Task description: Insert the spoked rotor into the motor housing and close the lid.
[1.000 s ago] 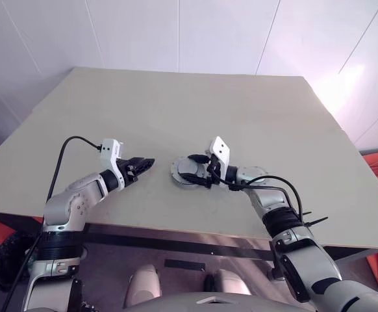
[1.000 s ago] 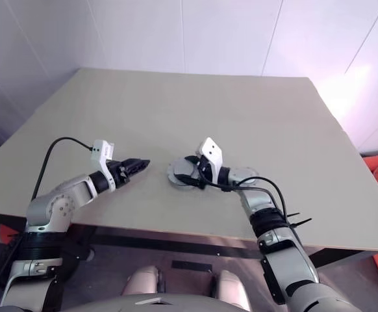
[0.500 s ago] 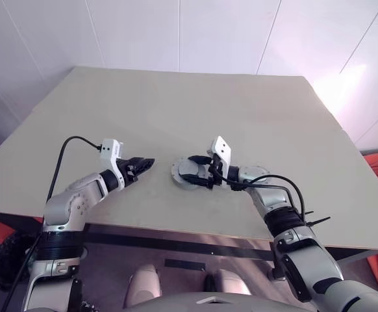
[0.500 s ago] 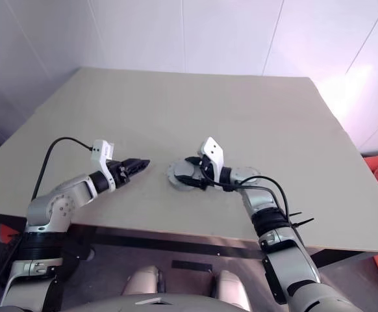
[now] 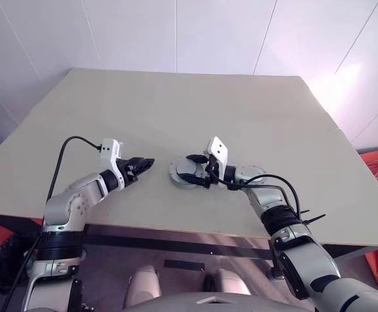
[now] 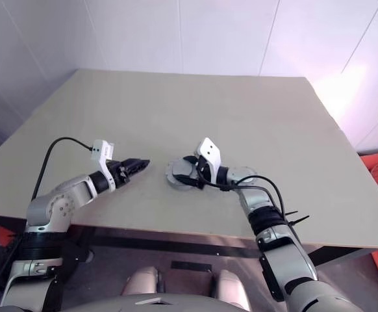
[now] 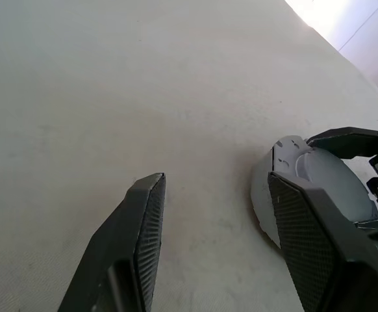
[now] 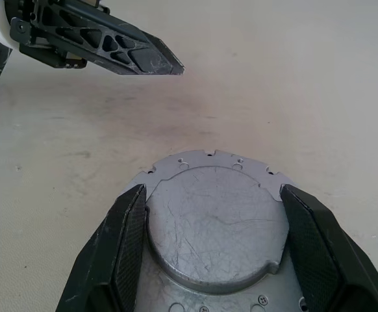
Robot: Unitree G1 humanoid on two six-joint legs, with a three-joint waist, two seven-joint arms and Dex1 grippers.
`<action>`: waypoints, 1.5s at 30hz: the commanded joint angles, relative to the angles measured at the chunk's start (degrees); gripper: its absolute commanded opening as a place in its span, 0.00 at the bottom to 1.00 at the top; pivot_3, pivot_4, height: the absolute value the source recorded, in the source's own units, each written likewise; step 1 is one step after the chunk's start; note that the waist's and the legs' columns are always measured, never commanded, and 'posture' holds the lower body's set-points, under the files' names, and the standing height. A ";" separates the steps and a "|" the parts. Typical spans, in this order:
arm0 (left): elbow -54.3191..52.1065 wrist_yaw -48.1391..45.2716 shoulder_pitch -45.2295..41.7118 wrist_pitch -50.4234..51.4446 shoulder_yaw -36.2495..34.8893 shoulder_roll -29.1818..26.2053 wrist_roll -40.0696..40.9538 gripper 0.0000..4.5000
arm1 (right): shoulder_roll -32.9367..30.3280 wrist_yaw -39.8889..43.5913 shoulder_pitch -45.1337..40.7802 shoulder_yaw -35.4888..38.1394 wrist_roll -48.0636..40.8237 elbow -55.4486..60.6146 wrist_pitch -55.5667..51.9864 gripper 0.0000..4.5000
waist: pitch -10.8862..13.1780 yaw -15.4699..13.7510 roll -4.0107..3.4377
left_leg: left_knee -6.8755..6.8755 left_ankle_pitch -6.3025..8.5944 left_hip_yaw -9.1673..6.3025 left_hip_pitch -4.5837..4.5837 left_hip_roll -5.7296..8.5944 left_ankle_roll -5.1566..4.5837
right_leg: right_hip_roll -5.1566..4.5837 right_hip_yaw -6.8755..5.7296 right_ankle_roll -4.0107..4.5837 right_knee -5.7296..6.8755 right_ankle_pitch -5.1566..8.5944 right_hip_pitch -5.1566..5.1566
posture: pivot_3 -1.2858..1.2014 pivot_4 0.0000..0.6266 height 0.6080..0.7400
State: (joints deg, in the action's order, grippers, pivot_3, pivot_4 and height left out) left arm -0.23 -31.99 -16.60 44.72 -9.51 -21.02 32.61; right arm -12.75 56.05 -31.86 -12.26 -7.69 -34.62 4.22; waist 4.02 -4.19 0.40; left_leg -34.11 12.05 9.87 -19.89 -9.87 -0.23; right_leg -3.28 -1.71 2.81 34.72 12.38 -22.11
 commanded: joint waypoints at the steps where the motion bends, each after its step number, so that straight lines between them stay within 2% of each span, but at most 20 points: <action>1: -1.89 0.02 -0.05 -0.93 -0.93 -0.25 0.53 0.59 | -0.64 -1.51 0.38 -0.33 2.45 -2.73 -0.30 0.70 | 0.00 0.12 0.00 | 0.00 0.00 0.00 0.00 0.00 0.00 | 0.00 0.00 0.00 0.00 0.00 0.00 | 0.52 0.00 1.00; 6: -1.89 0.05 -0.02 -0.91 -0.91 -0.25 0.54 0.59 | -1.10 -1.93 0.32 -0.73 3.16 -3.39 0.02 0.70 | 0.00 0.14 0.00 | 0.00 0.00 0.00 0.00 0.00 0.00 | 0.00 0.01 0.00 -0.01 0.00 0.00 | 0.52 0.00 1.00; 10: -1.93 0.07 0.08 -0.88 -0.76 -0.12 0.54 0.59 | -1.74 -5.09 0.05 -3.25 7.52 -6.75 -0.24 0.70 | -0.02 0.34 0.01 | 0.00 0.00 0.00 0.06 0.00 0.00 | 0.00 0.01 -0.01 -0.01 0.01 0.02 | 0.52 0.00 1.00; 17: -2.18 0.71 0.22 -0.55 -0.74 0.39 0.58 0.59 | -2.63 -5.71 -0.10 -4.99 8.41 -8.52 -0.57 0.70 | -0.01 0.42 -0.22 | 0.10 0.01 -0.07 0.79 0.03 0.02 | -0.01 -0.08 -0.20 -0.26 0.13 0.33 | 0.52 0.00 1.00; 19: -2.20 1.20 0.04 -0.18 -0.47 0.96 0.66 0.59 | -2.74 -5.77 -0.23 -5.02 8.44 -8.77 -0.49 0.70 | 0.01 0.43 -0.51 | 0.18 0.02 -0.21 0.80 0.00 0.01 | -0.02 -0.41 -0.27 -0.83 0.17 0.58 | 0.52 0.00 1.00; 21: -2.24 2.05 -0.28 0.64 -0.18 1.68 0.76 0.59 | -2.83 -5.76 -0.31 -5.09 8.42 -8.88 -0.42 0.70 | 0.01 0.46 -0.64 | 0.82 0.03 -0.51 0.87 0.01 0.01 | -0.22 -1.29 -0.27 -2.20 0.17 1.10 | 0.52 0.00 1.00; 24: -1.78 3.63 -1.73 3.48 -0.97 3.74 2.84 0.59 | -2.94 -5.55 -0.32 -5.22 8.42 -8.92 -0.46 0.70 | 0.05 0.50 -0.82 | 1.14 0.03 -0.61 0.88 0.02 0.00 | -0.68 -2.11 -0.28 -3.05 0.17 1.47 | 0.52 0.00 1.00; 26: -1.40 3.98 -3.07 7.37 -1.55 4.74 5.35 0.59 | -2.99 -5.45 -0.29 -5.29 8.39 -8.95 -0.45 0.70 | 0.05 0.51 -0.83 | 1.16 0.03 -0.57 0.89 0.14 0.00 | -1.06 -2.49 -0.28 -3.08 0.17 1.52 | 0.52 0.00 1.00; 31: -0.02 5.98 -6.25 12.72 -3.28 7.31 9.64 0.59 | -2.97 -5.06 -0.37 -5.46 8.21 -9.22 -0.38 0.70 | 0.04 0.53 -0.94 | 1.20 0.03 -0.58 0.89 0.11 0.00 | -1.26 -2.86 -0.28 -3.14 0.17 1.53 | 0.52 0.00 1.00; 45: 3.47 9.34 -9.18 17.46 -4.47 9.65 12.11 0.59 | -2.74 -3.39 -0.14 -5.07 7.55 -8.03 -0.71 0.70 | -0.14 0.49 -1.11 | 1.41 0.01 -0.51 0.81 0.08 0.01 | -1.26 -2.77 -0.26 -2.73 0.15 1.53 | 0.52 0.00 1.00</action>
State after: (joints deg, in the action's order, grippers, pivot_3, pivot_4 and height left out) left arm 3.77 -22.87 -24.30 61.77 -13.09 -11.23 43.65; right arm -13.54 53.73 -34.67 -15.82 -4.27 -38.16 6.50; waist 3.88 -3.70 -0.71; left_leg -32.70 12.06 9.37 -19.09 -9.79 -0.22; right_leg -4.55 -4.47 2.55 32.03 12.54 -20.59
